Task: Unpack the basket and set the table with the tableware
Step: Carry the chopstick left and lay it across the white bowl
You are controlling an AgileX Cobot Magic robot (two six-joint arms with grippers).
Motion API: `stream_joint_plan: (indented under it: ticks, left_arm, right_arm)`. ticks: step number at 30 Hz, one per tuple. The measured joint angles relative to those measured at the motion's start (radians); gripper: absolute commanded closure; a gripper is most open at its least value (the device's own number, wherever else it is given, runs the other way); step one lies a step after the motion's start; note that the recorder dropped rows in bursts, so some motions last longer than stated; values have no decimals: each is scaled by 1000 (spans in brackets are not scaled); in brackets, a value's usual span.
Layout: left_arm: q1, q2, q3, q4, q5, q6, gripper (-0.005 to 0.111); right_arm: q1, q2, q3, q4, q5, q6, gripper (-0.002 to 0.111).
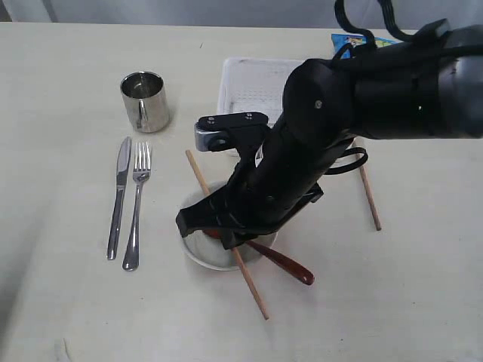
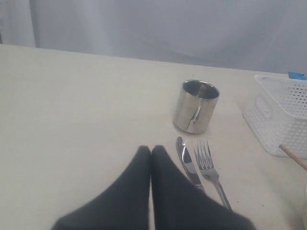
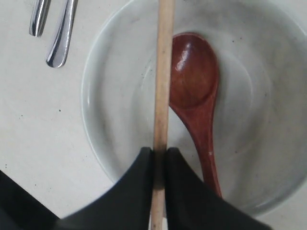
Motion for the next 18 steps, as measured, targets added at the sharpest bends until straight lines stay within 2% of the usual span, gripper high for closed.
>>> stream_joint_plan:
  ticks: [15, 18]
  left_arm:
    - [0, 0, 0, 0, 0, 0, 107]
    - [0, 0, 0, 0, 0, 0, 107]
  right_arm:
    - [0, 0, 0, -16, -19, 25, 108]
    - [0, 0, 0, -25, -17, 26, 101]
